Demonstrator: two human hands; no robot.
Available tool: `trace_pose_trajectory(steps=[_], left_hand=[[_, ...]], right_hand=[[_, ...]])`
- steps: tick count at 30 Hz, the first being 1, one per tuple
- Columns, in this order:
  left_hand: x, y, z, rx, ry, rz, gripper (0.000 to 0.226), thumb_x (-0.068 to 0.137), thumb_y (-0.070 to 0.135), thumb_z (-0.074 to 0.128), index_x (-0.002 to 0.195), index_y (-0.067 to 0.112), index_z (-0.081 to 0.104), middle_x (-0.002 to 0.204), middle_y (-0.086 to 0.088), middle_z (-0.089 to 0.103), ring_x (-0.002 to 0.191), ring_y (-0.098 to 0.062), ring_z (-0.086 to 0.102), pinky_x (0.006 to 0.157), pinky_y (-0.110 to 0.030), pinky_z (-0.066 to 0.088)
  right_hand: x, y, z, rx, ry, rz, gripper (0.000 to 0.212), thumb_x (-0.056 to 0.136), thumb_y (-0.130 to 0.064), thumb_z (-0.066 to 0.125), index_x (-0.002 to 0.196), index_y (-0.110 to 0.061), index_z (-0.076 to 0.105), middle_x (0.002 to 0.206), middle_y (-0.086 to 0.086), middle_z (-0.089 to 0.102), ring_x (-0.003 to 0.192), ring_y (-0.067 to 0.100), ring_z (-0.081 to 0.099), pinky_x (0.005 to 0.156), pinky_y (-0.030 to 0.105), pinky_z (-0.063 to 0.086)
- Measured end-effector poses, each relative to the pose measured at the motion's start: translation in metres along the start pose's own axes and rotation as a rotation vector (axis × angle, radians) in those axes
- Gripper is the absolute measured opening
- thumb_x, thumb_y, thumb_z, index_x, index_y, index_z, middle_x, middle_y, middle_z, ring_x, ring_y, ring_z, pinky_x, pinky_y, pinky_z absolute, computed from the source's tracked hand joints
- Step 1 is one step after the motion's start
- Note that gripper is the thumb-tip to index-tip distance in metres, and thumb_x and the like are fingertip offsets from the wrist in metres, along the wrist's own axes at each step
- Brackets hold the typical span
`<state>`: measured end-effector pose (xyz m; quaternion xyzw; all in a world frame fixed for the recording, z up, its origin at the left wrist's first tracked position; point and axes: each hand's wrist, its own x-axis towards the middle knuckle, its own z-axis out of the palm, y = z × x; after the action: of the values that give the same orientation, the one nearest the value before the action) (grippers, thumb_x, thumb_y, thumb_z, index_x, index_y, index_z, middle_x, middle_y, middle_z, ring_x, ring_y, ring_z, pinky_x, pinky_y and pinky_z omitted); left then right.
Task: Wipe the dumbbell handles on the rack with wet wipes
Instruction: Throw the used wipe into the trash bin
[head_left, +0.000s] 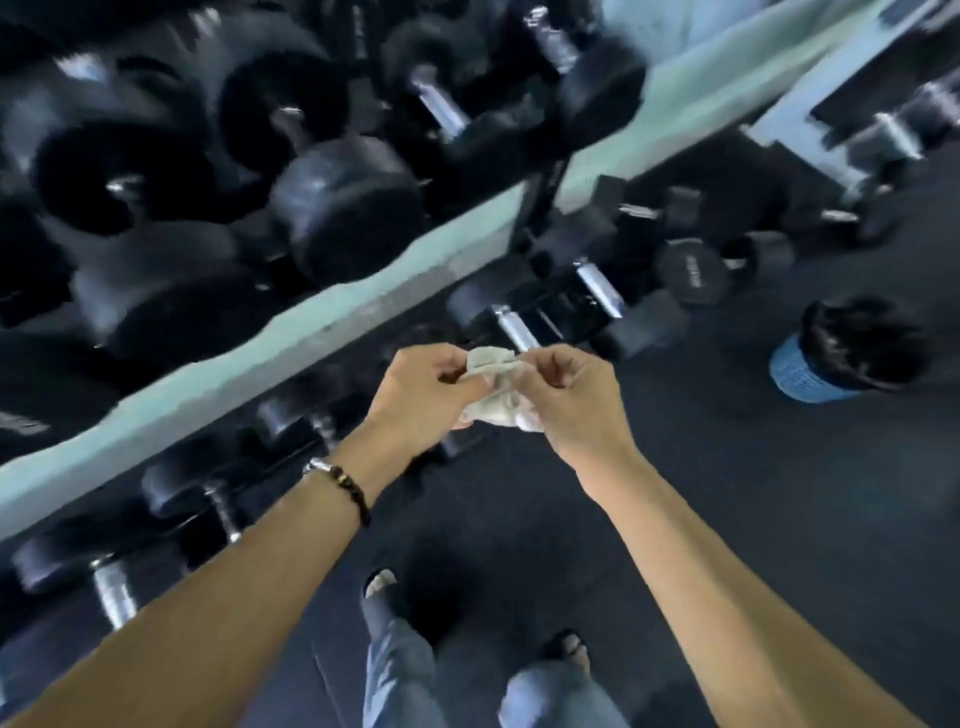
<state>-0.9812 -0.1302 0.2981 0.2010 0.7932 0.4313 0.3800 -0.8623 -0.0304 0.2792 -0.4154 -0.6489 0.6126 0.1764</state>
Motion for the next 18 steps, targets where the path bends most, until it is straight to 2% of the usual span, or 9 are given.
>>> trace_pose_trajectory(steps=[3,6,8,10,11,13,15,18], left_hand=[[0.014,0.026,0.076,0.067,-0.076,0.036,0.009,0.086,0.022,0.075,0.090,0.014,0.073,0.087,-0.011,0.074,0.087,-0.028,0.072,0.078,-0.047,0.061],[0.039,0.048,0.144,0.153,-0.163,0.082,0.009,0.085,0.028,0.074,0.090,0.021,0.073,0.083,-0.003,0.074,0.083,-0.022,0.072,0.077,-0.045,0.061],[0.065,0.062,0.188,0.224,-0.204,0.138,0.012,0.085,0.037,0.073,0.091,0.026,0.073,0.084,0.005,0.073,0.084,-0.015,0.071,0.077,-0.036,0.060],[0.094,0.077,0.232,0.324,-0.230,0.198,0.016,0.086,0.040,0.070,0.092,0.025,0.073,0.088,0.009,0.071,0.089,-0.008,0.067,0.075,-0.021,0.053],[0.109,0.085,0.255,0.376,-0.252,0.233,0.017,0.088,0.040,0.067,0.091,0.024,0.072,0.089,0.010,0.070,0.089,-0.007,0.065,0.076,-0.020,0.052],[0.142,0.102,0.304,0.501,-0.305,0.334,0.021,0.090,0.041,0.064,0.088,0.022,0.071,0.089,0.009,0.069,0.090,-0.010,0.063,0.081,-0.029,0.052],[0.177,0.121,0.354,0.675,-0.349,0.467,0.024,0.093,0.042,0.060,0.095,0.020,0.070,0.095,0.006,0.067,0.094,-0.016,0.062,0.084,-0.034,0.050],[0.217,0.149,0.422,0.936,-0.438,0.640,0.031,0.098,0.042,0.052,0.115,0.020,0.064,0.109,0.002,0.058,0.103,-0.021,0.059,0.083,-0.036,0.049]], right_hand=[[0.007,0.017,-0.073,0.009,0.090,0.061,0.016,0.089,-0.007,0.064,0.082,-0.018,0.073,0.073,-0.007,0.073,0.071,0.004,0.068,0.065,0.024,0.056],[0.022,0.034,-0.139,0.024,0.204,0.118,0.020,0.086,-0.005,0.062,0.078,-0.020,0.072,0.072,-0.011,0.072,0.071,0.003,0.068,0.066,0.026,0.058],[0.041,0.050,-0.183,0.013,0.293,0.144,0.021,0.084,-0.005,0.061,0.076,-0.020,0.073,0.073,-0.010,0.072,0.071,0.005,0.068,0.068,0.029,0.059],[0.066,0.065,-0.228,-0.025,0.381,0.159,0.022,0.084,-0.007,0.061,0.076,-0.024,0.072,0.074,-0.009,0.072,0.073,0.007,0.068,0.069,0.030,0.059],[0.081,0.073,-0.252,-0.050,0.426,0.169,0.022,0.085,-0.008,0.062,0.076,-0.025,0.071,0.074,-0.008,0.071,0.074,0.008,0.067,0.069,0.029,0.058],[0.110,0.087,-0.300,-0.107,0.517,0.209,0.021,0.088,-0.010,0.061,0.078,-0.027,0.069,0.077,-0.011,0.069,0.077,0.006,0.066,0.068,0.022,0.053],[0.139,0.100,-0.349,-0.154,0.593,0.260,0.018,0.091,-0.013,0.059,0.085,-0.027,0.068,0.083,-0.014,0.067,0.080,0.006,0.064,0.065,0.015,0.047],[0.174,0.120,-0.413,-0.209,0.678,0.347,0.015,0.095,-0.018,0.056,0.101,-0.022,0.070,0.095,-0.008,0.069,0.089,0.012,0.065,0.068,0.020,0.051]])
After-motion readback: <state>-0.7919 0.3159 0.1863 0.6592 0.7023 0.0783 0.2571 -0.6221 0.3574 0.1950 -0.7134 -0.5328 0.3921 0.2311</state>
